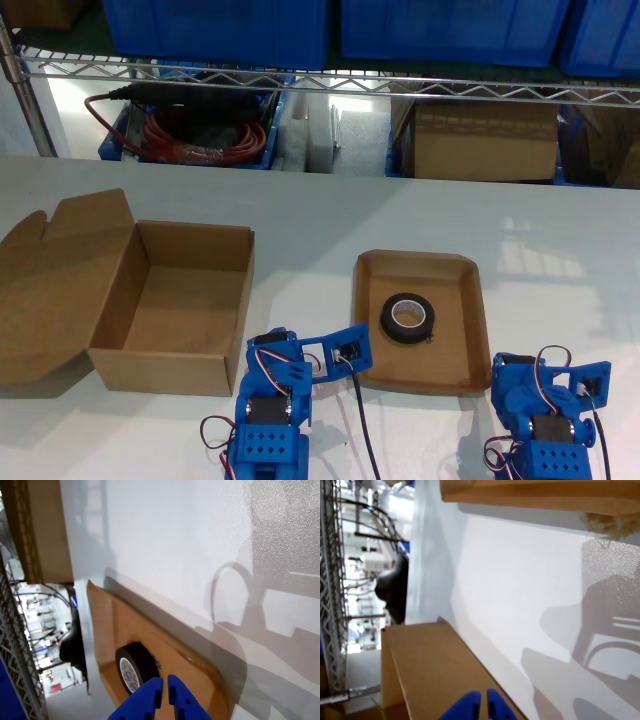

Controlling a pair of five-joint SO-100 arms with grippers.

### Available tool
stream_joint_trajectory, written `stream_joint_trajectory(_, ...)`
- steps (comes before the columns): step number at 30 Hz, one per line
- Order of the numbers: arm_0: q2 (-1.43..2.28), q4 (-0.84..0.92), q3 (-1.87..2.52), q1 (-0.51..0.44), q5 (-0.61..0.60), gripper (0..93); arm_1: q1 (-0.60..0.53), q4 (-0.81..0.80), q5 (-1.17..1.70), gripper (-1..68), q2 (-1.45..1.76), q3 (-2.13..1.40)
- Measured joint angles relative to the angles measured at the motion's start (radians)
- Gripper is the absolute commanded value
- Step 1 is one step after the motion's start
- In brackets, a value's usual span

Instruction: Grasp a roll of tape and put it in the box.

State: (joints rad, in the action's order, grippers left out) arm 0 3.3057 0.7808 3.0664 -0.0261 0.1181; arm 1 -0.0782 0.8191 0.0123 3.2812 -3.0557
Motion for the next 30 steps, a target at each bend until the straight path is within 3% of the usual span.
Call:
stream_joint_trajectory(12,0.0,0.0,0.0,-0.018,-0.006,0.0,0.0,0.0,0.0,0.3,0.0,0.0)
stream_joint_trajectory(13,0.0,0.0,0.0,-0.018,-0.006,1.9,0.0,0.0,0.0,0.3,0.0,0.0)
stream_joint_trajectory(15,0.0,0.0,0.0,-0.018,-0.006,17.3,0.0,0.0,0.0,0.3,0.0,0.0)
stream_joint_trajectory(17,0.0,-0.012,0.0,-0.032,-0.015,23.8,0.0,0.0,0.0,0.3,0.0,0.0)
stream_joint_trajectory(21,-0.069,-0.038,-0.06,-0.127,-0.078,34.4,0.0,0.0,0.0,0.3,0.0,0.0)
stream_joint_trajectory(24,-0.333,0.002,-0.245,-0.221,-0.121,38.0,0.0,0.0,0.0,0.3,0.0,0.0)
stream_joint_trajectory(30,-1.085,0.176,-0.854,-0.397,-0.216,36.6,0.0,0.0,0.0,0.3,0.0,0.0)
